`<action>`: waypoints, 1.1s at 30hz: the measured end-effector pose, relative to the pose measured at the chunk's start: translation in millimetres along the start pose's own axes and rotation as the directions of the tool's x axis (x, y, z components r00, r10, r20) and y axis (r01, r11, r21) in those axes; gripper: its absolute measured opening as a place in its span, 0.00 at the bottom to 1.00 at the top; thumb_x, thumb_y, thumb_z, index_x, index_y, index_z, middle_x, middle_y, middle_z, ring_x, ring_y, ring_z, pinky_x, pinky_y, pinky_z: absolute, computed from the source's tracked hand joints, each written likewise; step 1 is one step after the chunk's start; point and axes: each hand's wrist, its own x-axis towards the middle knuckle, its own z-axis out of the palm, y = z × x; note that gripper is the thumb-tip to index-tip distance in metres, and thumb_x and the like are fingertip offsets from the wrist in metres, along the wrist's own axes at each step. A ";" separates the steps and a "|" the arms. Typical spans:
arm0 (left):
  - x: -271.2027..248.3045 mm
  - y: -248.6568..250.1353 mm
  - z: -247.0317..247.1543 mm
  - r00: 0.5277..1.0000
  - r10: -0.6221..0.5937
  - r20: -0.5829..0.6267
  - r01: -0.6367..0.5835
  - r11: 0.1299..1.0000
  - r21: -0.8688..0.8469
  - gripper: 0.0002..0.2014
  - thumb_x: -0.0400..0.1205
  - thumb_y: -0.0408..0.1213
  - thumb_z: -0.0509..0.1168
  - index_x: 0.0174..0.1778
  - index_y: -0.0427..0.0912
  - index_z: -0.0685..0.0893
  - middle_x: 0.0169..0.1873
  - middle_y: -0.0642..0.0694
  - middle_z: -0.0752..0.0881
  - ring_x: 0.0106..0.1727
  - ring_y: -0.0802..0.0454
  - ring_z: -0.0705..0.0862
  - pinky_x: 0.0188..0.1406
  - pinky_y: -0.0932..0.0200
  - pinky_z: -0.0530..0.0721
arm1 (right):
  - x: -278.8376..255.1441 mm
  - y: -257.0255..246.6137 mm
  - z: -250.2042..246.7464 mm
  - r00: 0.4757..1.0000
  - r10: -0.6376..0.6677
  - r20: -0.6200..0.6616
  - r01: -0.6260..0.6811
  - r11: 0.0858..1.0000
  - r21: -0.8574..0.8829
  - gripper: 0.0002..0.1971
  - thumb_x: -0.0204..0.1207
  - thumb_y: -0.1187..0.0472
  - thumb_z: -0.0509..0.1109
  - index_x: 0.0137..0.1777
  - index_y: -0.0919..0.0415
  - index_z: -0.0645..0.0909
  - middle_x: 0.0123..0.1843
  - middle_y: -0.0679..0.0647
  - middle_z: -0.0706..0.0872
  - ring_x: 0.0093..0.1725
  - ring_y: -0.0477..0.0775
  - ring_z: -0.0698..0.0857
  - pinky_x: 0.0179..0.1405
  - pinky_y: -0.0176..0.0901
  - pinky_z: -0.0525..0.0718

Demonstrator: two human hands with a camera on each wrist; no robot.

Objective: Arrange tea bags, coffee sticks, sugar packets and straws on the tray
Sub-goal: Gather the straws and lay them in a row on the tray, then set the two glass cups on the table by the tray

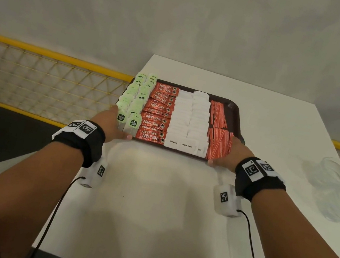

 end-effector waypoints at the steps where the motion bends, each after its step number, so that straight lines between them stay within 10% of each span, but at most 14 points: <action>1: 1.8 -1.2 -1.7 1.000 0.002 0.001 -0.002 1.000 0.007 0.46 0.70 0.50 0.81 0.78 0.39 0.64 0.69 0.39 0.81 0.67 0.38 0.81 0.61 0.48 0.78 | -1.6 -5.1 -1.6 1.000 -0.001 -0.002 0.001 1.000 -0.003 0.62 0.30 0.31 0.78 0.73 0.47 0.67 0.60 0.50 0.82 0.56 0.55 0.84 0.60 0.56 0.84; 10: 19.4 -6.7 -8.5 0.999 0.030 0.012 -0.031 0.998 0.055 0.42 0.68 0.52 0.81 0.73 0.40 0.70 0.63 0.40 0.84 0.62 0.40 0.83 0.55 0.51 0.78 | -18.8 -26.7 -9.5 0.999 0.040 -0.025 -0.038 0.997 0.071 0.52 0.52 0.42 0.86 0.76 0.52 0.66 0.64 0.54 0.82 0.60 0.58 0.82 0.62 0.51 0.82; 20: 22.8 -3.8 -8.5 0.998 0.048 0.035 -0.053 0.989 0.140 0.45 0.69 0.55 0.80 0.75 0.39 0.68 0.66 0.39 0.81 0.63 0.39 0.82 0.60 0.46 0.81 | 4.9 -6.4 7.3 0.998 0.048 -0.040 -0.043 0.993 0.109 0.56 0.33 0.32 0.79 0.69 0.42 0.69 0.58 0.50 0.83 0.52 0.54 0.85 0.54 0.54 0.87; 24: 18.3 28.0 -13.2 0.991 0.128 -0.029 -0.118 0.964 0.239 0.44 0.70 0.58 0.77 0.74 0.36 0.68 0.67 0.34 0.77 0.67 0.35 0.78 0.65 0.40 0.80 | -42.4 -29.6 -11.6 0.996 -0.004 -0.085 0.017 0.988 0.153 0.44 0.53 0.42 0.82 0.70 0.49 0.70 0.60 0.50 0.81 0.60 0.57 0.82 0.63 0.57 0.82; 28: 4.6 90.3 -13.4 0.941 0.337 -0.012 -0.326 0.919 0.223 0.45 0.71 0.68 0.66 0.78 0.42 0.68 0.75 0.36 0.73 0.75 0.36 0.72 0.74 0.37 0.72 | -75.2 -20.3 -37.3 0.986 -0.026 -0.164 0.050 0.989 0.142 0.35 0.64 0.40 0.78 0.68 0.51 0.72 0.60 0.49 0.83 0.56 0.55 0.84 0.58 0.51 0.82; 33: -32.3 188.1 -3.4 0.781 0.624 -0.029 -0.617 0.778 0.119 0.37 0.81 0.56 0.67 0.82 0.40 0.65 0.81 0.40 0.67 0.81 0.42 0.65 0.79 0.49 0.62 | -137.0 19.7 -93.1 0.962 -0.150 -0.226 0.174 0.981 0.089 0.20 0.78 0.47 0.71 0.65 0.56 0.82 0.59 0.49 0.86 0.54 0.49 0.82 0.56 0.40 0.77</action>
